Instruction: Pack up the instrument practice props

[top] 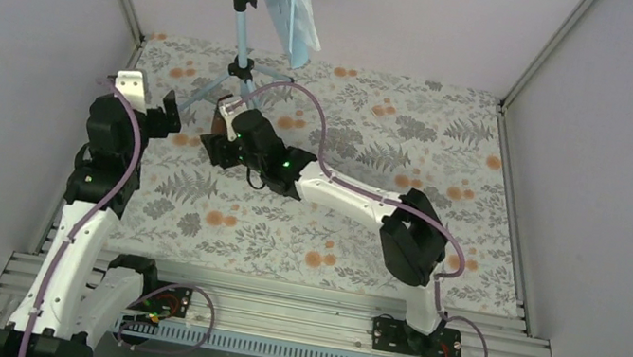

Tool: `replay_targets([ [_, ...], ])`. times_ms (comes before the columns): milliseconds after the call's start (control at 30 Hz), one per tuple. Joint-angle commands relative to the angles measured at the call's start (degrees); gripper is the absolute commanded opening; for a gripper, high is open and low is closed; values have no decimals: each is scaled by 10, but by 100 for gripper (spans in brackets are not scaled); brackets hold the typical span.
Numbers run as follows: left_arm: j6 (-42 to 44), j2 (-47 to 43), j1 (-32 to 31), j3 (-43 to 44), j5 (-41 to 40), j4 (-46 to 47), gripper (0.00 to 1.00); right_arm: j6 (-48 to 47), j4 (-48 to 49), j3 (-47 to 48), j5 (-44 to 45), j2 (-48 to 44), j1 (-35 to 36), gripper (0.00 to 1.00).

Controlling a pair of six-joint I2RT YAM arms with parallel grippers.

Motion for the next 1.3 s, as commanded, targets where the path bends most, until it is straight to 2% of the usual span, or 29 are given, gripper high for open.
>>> replay_targets([
  [0, 10, -6, 3, -8, -11, 8, 100, -14, -14, 38, 97, 13, 1, 73],
  [167, 9, 7, 3, -6, -2, 6, 100, -33, -41, 94, 125, 50, 0, 74],
  [300, 9, 15, 3, -1, -5, -1, 100, -53, -41, 141, 138, 76, -1, 69],
  [467, 7, 3, 2, -4, 2, -3, 100, -74, -48, 186, 159, 105, -10, 69],
  [667, 1, -14, 3, -5, 0, -8, 100, -87, -55, 204, 136, 126, -33, 69],
  [1100, -1, -24, -3, -7, 9, -7, 100, -110, -56, 209, 124, 159, -34, 64],
  [1200, -1, -25, -3, -7, 11, -7, 100, -119, -50, 213, 112, 165, -34, 58],
  [1267, -1, -26, -3, -8, 13, -7, 100, -124, -48, 215, 109, 169, -34, 58],
])
